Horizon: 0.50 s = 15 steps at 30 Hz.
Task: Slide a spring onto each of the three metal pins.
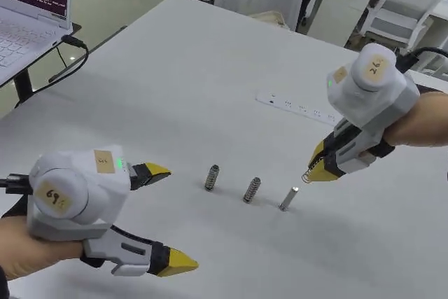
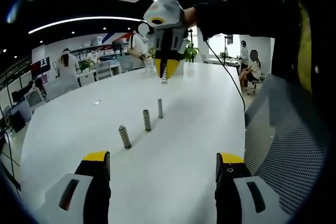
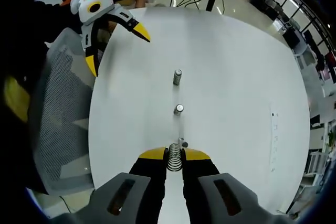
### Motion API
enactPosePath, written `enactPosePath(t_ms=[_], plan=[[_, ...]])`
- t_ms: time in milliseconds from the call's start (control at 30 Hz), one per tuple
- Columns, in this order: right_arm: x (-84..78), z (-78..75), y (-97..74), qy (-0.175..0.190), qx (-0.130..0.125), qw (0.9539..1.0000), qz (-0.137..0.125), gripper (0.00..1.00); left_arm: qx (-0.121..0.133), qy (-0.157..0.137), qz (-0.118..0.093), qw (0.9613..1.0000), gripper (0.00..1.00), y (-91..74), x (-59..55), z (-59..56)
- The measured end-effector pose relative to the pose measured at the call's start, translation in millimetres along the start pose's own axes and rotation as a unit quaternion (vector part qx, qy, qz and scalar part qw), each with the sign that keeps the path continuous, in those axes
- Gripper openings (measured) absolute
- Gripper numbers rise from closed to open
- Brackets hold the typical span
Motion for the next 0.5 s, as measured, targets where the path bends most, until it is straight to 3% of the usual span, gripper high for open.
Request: enactPosePath(t_ms=[267, 500], plan=[[-6.0, -6.7, 18.0, -0.001, 0.018, 0.9995, 0.027, 0.08, 0.005, -0.002, 0.003, 1.0000, 0.79, -1.2, -4.0, 1.9], [-9.6, -12.1, 28.9, 0.009, 0.028, 0.9992, 0.028, 0.08, 0.007, -0.005, 0.001, 1.0000, 0.79, -1.8, -4.5, 3.1]])
Point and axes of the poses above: the centre of the closed fingertips' face, and the gripper's own axes: y roughly forward along the fingers, z roughly to its left, x roughly out of its top, the point moved 1 cm from there along -y, roughly backward along the fingers, and after that the axes turned 8 degrees about -y, right-handed, at the moved point
